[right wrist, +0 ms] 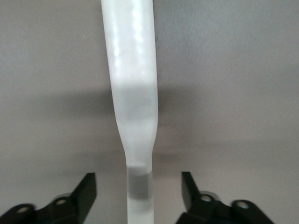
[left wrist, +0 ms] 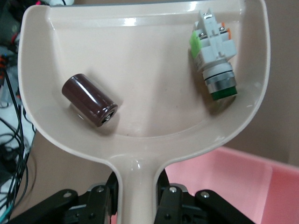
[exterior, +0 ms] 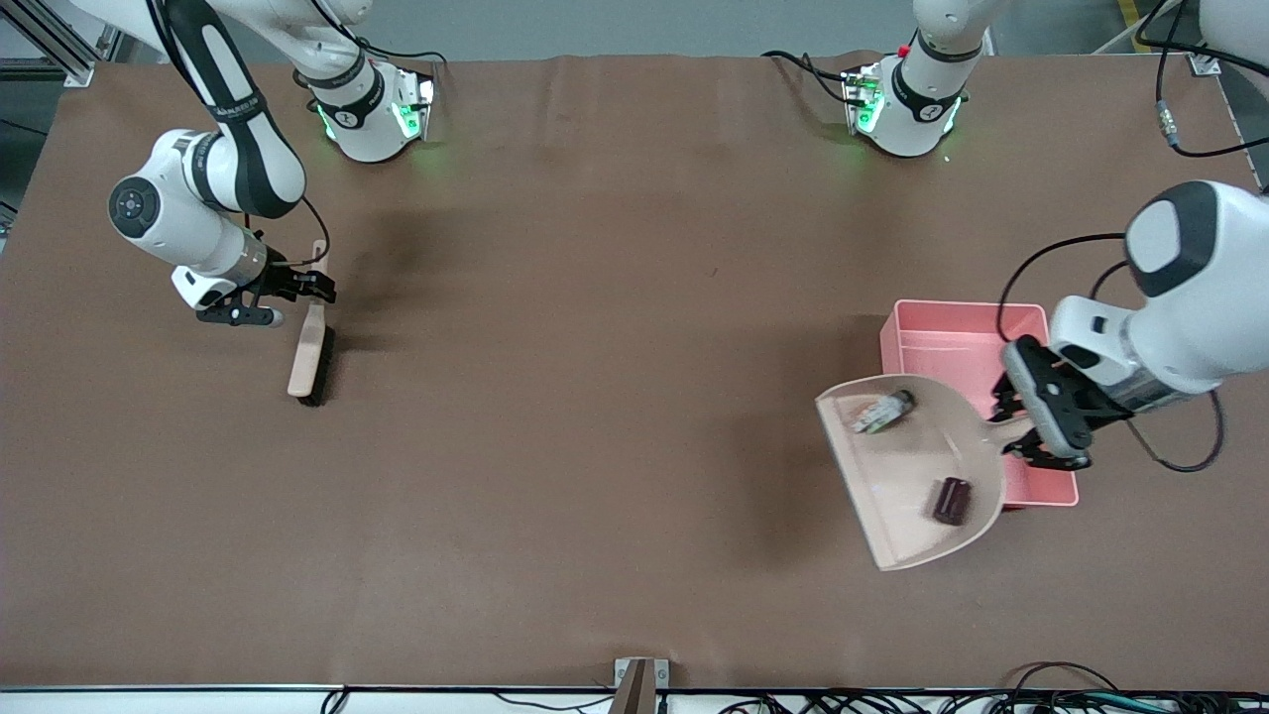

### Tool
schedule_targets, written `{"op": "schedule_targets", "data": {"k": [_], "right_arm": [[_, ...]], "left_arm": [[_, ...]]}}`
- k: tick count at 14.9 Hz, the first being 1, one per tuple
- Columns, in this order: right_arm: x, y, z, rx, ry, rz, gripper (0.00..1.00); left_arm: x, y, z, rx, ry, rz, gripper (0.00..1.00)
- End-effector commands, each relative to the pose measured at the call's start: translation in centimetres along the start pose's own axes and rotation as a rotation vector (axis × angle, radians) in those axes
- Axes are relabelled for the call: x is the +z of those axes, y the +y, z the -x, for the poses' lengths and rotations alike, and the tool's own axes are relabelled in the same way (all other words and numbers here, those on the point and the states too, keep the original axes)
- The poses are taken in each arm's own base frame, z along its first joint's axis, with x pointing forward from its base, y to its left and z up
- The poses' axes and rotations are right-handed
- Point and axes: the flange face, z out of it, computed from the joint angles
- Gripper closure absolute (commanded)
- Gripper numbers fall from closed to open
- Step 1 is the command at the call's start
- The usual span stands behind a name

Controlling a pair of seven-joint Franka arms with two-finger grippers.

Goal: Clean e-waste and dump in bin
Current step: 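Set the brush down with the right gripper while the left gripper carries the dustpan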

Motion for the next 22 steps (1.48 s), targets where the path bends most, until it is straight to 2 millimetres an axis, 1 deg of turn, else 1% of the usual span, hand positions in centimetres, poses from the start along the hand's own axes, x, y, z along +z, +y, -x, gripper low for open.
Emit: {"op": "schedule_targets", "data": {"k": [1, 2, 3, 4, 5, 7, 8, 9, 11, 12, 13, 15, 16, 17, 18, 20, 22], "right_arm": [[-2.5, 0.2, -0.9, 0.002, 0.061, 0.007, 0.0], [-3.6, 0.0, -1.7, -0.001, 0.075, 0.006, 0.0], [-4.3, -0.2, -2.0, -0.003, 0.074, 0.005, 0.0], [-5.5, -0.5, -2.5, -0.002, 0.062, 0.001, 0.0], [-7.6, -0.7, -2.9, 0.0, 0.072, -0.001, 0.0], [-11.1, -0.9, -3.3, -0.003, 0.083, -0.004, 0.0], [-13.1, -0.9, -3.8, -0.005, 0.094, -0.005, 0.0], [-15.3, -0.4, -4.3, 0.007, 0.086, -0.011, 0.0], [-21.3, 1.4, -5.6, 0.044, 0.092, -0.021, 0.0], [-24.0, 2.0, -6.0, 0.052, 0.106, -0.023, 0.0], [-27.0, 2.2, -6.4, 0.051, 0.141, -0.021, 0.0], [-32.7, 2.9, -6.6, 0.057, 0.178, -0.02, 0.0], [-35.4, 2.8, -6.4, 0.055, 0.185, -0.012, 0.0], [-37.4, 2.6, -6.0, 0.046, 0.19, 0.008, 0.0], [-38.5, 2.4, -5.8, 0.035, 0.194, 0.037, 0.0], [-40.2, 2.2, -5.5, 0.022, 0.205, 0.072, 0.0], [-41.3, 2.1, -5.3, 0.022, 0.206, 0.073, 0.0]], "left_arm": [[-1.9, -0.6, 5.5, 0.047, -0.023, 0.001, 1.0], [-1.7, -0.9, 8.0, 0.079, -0.04, 0.014, 1.0], [-1.4, -1.1, 10.6, 0.094, -0.058, 0.023, 1.0], [-1.2, -1.2, 12.7, 0.101, -0.071, 0.029, 1.0], [-1.1, -1.1, 14.5, 0.106, -0.084, 0.042, 1.0], [-0.7, -0.7, 16.6, 0.113, -0.113, 0.07, 1.0], [-1.1, -0.4, 17.4, 0.113, -0.134, 0.071, 1.0], [-1.1, -0.1, 18.1, 0.128, -0.188, 0.077, 1.0], [-1.2, 0.1, 18.2, 0.167, -0.29, 0.083, 1.0], [-1.0, 0.2, 18.3, 0.176, -0.312, 0.088, 1.0], [-0.4, 0.5, 18.5, 0.196, -0.352, 0.103, 1.0], [0.2, 0.7, 18.1, 0.217, -0.41, 0.112, 1.0], [0.4, 0.8, 18.0, 0.224, -0.442, 0.112, 1.0], [0.5, 0.8, 17.5, 0.235, -0.473, 0.108, 1.0], [1.0, 0.8, 17.1, 0.242, -0.5, 0.109, 1.0], [1.1, 0.8, 15.8, 0.255, -0.54, 0.096, 1.0], [1.1, 0.7, 14.2, 0.301, -0.598, 0.081, 1.0]]}}
